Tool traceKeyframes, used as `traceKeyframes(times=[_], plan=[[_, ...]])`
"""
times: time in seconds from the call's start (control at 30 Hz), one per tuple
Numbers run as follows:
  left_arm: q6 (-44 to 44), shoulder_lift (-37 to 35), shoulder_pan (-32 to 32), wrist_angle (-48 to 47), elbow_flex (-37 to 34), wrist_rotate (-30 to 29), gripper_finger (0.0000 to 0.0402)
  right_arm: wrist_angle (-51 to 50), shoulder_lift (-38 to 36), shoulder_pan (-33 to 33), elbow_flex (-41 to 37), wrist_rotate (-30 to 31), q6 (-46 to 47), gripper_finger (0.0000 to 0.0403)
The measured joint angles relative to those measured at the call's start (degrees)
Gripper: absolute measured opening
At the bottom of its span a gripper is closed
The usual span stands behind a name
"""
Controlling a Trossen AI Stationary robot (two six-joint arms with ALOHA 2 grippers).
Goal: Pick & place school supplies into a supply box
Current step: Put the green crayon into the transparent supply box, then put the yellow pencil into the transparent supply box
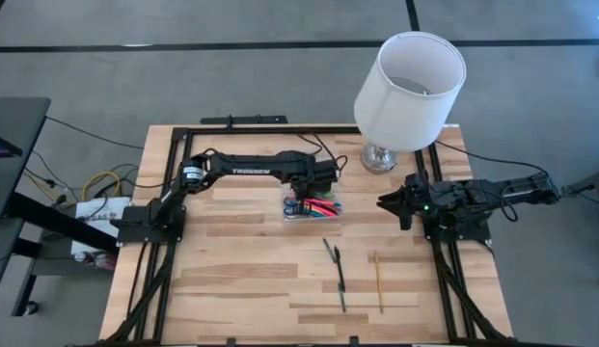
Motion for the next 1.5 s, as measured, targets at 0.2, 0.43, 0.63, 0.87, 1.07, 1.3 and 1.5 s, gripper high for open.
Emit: traceKeyframes(times=[0.2, 0.43, 0.63, 0.87, 1.07, 1.3, 1.5], plan=[[-1.95, -0.02, 0.80, 0.02, 0.00, 2.87, 0.0091, 0.02, 3.41, 0.06, 0.00, -0.03, 4.66, 0.0118], [-3.87, -0.07, 0.73, -0.55, 0.00, 3.77, 0.0115, 1.70, 6.88, 0.60, 0.00, -0.04, 8.96, 0.0118], [-4.36, -1.75, 0.73, -0.03, 0.00, 13.83, 0.0106, 5.20, 9.93, 3.95, 0.00, -0.04, 9.15, 0.0118], [-4.02, -5.58, 0.73, 4.76, 0.02, 23.51, 0.0096, 7.83, 15.20, 7.45, 0.00, 0.44, 11.31, 0.0118], [-2.98, -6.82, 0.73, 4.83, 0.02, 26.14, 0.0095, 8.22, 19.32, 10.99, 0.00, 0.56, 17.55, 0.0118], [-0.89, -7.34, 0.73, 3.56, 0.02, 32.22, 0.0095, 12.70, 23.75, 16.40, 0.00, 2.60, 22.71, 0.0118], [0.56, -8.13, 0.71, 6.93, 0.02, 33.34, 0.0095, 16.56, 27.75, 20.01, 0.00, 5.99, 25.61, 0.0118]])
